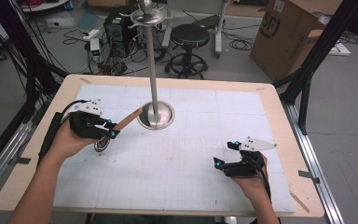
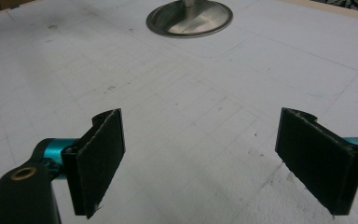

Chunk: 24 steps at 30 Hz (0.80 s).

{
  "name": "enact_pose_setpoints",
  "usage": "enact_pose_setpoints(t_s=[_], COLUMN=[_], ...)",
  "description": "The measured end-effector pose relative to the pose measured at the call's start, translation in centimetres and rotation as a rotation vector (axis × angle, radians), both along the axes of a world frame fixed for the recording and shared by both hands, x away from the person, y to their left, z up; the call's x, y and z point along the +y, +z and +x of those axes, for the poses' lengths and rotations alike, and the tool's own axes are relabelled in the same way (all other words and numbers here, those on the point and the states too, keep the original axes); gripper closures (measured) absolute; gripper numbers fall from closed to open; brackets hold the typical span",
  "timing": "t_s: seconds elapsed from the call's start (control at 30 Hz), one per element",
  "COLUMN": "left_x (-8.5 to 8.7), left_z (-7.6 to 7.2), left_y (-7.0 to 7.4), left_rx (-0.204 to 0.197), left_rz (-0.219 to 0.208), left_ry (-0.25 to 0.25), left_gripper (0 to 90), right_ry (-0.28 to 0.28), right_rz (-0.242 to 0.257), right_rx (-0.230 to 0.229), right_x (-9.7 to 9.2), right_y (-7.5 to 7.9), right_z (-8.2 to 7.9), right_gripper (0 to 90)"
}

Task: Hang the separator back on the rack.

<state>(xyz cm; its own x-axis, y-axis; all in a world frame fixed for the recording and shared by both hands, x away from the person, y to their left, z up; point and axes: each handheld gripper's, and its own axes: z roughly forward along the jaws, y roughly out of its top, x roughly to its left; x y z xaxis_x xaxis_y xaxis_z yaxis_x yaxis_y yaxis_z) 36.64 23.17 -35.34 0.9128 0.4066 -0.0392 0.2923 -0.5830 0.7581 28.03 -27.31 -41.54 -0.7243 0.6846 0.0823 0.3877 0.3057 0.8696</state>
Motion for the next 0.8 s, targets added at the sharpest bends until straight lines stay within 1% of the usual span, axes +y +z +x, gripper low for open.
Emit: enact_pose_setpoints(t_s=[0.03, 0.1, 0.17, 0.23, 0.3, 0.47, 0.57, 0.7, 0.77, 0.8], left_x=[0.1, 0.1, 0.2, 0.3, 0.4, 0.5, 0.4, 0.1, 0.0, -0.1], left_z=[0.0, -0.2, -0.3, -0.3, -0.4, -0.5, -0.6, -0.5, -0.5, -0.5], left_y=[0.2, 0.4, 0.7, 1.1, 1.4, 2.7, 3.3, 4.3, 4.8, 5.0], left_rx=[-0.011, -0.022, -0.046, -0.054, -0.057, -0.070, -0.074, -0.087, -0.087, -0.090], left_rz=[-0.010, -0.049, -0.079, -0.123, -0.159, -0.234, -0.254, -0.261, -0.281, -0.283], left_ry=[-0.001, 0.000, -0.002, -0.002, -0.007, -0.039, -0.051, -0.056, -0.064, -0.066], left_gripper=[68.7, 68.7, 68.7, 68.7, 68.7, 68.7, 68.7, 68.7, 68.7, 68.7], right_ry=[0.000, -0.001, 0.005, 0.005, 0.006, 0.002, 0.004, 0.006, 0.007, 0.007], right_rz=[0.000, 0.000, -0.003, -0.005, -0.005, -0.001, 0.000, -0.005, -0.002, -0.002], right_rx=[0.000, -0.004, -0.001, 0.001, -0.001, -0.005, -0.004, 0.002, -0.003, -0.003], right_x=[0.0, 0.0, 0.1, 0.1, 0.1, 0.1, 0.1, 0.2, 0.1, 0.1], right_y=[0.0, 0.0, -0.1, -0.1, -0.1, 0.0, 0.0, -0.1, 0.0, 0.0], right_z=[0.0, 0.0, 0.0, 0.0, 0.1, 0.0, 0.0, 0.1, 0.1, 0.1], right_gripper=[14.4, 14.5, 14.4, 14.4, 14.4, 14.4, 14.4, 14.4, 14.4, 14.4])
